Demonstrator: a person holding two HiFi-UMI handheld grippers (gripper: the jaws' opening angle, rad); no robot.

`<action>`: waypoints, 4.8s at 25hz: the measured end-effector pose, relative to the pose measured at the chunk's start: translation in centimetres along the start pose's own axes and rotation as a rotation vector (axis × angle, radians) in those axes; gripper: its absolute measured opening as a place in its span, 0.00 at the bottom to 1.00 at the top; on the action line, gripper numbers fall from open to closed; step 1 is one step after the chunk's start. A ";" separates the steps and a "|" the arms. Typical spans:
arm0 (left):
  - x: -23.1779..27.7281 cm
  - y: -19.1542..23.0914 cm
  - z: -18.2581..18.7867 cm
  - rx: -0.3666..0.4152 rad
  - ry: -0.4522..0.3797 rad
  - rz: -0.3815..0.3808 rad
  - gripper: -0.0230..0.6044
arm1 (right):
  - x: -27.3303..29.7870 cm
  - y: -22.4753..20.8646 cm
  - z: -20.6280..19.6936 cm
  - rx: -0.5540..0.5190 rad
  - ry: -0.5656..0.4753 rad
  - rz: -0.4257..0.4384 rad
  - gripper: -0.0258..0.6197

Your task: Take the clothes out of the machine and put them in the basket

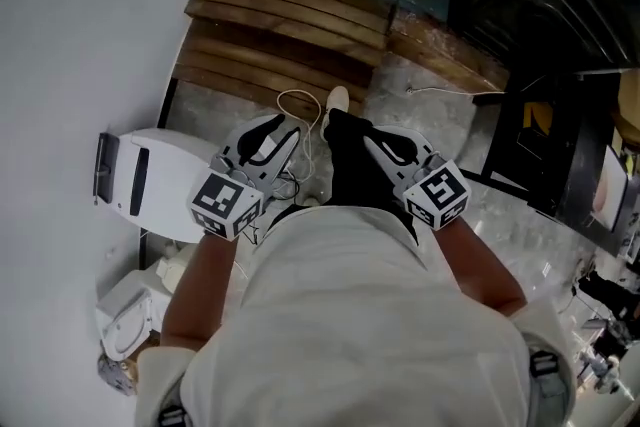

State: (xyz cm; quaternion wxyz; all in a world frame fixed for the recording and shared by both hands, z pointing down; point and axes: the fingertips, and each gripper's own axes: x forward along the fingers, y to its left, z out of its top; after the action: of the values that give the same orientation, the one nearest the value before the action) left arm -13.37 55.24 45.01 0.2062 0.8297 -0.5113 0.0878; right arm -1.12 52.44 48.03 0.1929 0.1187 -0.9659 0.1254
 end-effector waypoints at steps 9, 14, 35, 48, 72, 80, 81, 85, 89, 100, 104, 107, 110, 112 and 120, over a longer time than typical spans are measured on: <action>16.2 9.5 16.1 0.059 0.017 -0.030 0.24 | 5.0 -19.2 10.1 0.004 -0.029 -0.003 0.07; 22.8 11.0 24.5 0.124 0.034 -0.084 0.25 | 5.0 -25.0 15.4 0.021 -0.059 -0.030 0.07; 45.9 21.3 36.3 0.241 0.137 -0.506 0.28 | 10.0 -43.2 23.7 0.216 -0.035 -0.410 0.07; 57.3 28.9 45.2 0.414 0.285 -0.869 0.41 | 17.4 -51.0 37.0 0.376 -0.040 -0.702 0.07; 90.2 8.6 30.5 0.564 0.535 -1.013 0.55 | 5.8 -64.7 28.0 0.577 0.000 -0.838 0.07; 97.4 6.1 26.0 0.690 0.525 -1.053 0.58 | 5.7 -74.0 22.6 0.597 0.054 -0.732 0.07; 98.3 5.9 25.3 0.733 0.523 -1.061 0.59 | 5.8 -74.9 22.0 0.601 0.057 -0.727 0.08; 101.5 5.3 22.1 0.857 0.539 -1.084 0.63 | 6.9 -76.7 19.7 0.606 0.096 -0.692 0.08; 104.0 4.2 19.6 0.922 0.537 -1.105 0.64 | 7.9 -76.8 17.8 0.650 0.119 -0.632 0.07; 108.8 1.1 12.6 1.299 0.484 -1.241 0.70 | 8.9 -78.0 13.2 0.685 0.146 -0.551 0.07; 110.2 1.3 9.7 1.388 0.519 -1.260 0.72 | 8.1 -78.3 12.1 0.720 0.156 -0.542 0.07; 111.2 1.8 8.2 1.413 0.567 -1.245 0.72 | 7.5 -78.6 11.6 0.731 0.150 -0.546 0.07; 111.3 1.8 6.8 1.381 0.603 -1.223 0.71 | 7.5 -78.3 11.1 0.742 0.152 -0.546 0.07; 111.5 1.9 6.6 1.352 0.625 -1.206 0.66 | 7.4 -78.4 11.0 0.744 0.153 -0.547 0.07; 112.1 1.4 9.0 1.209 0.634 -1.091 0.19 | 6.8 -77.4 11.0 0.752 0.155 -0.544 0.07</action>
State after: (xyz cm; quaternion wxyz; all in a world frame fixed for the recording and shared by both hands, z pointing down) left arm 36.57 -40.21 77.25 -0.1238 0.8623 0.1727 0.4596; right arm 10.53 -24.72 56.12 0.2342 0.4194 -0.7700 0.4199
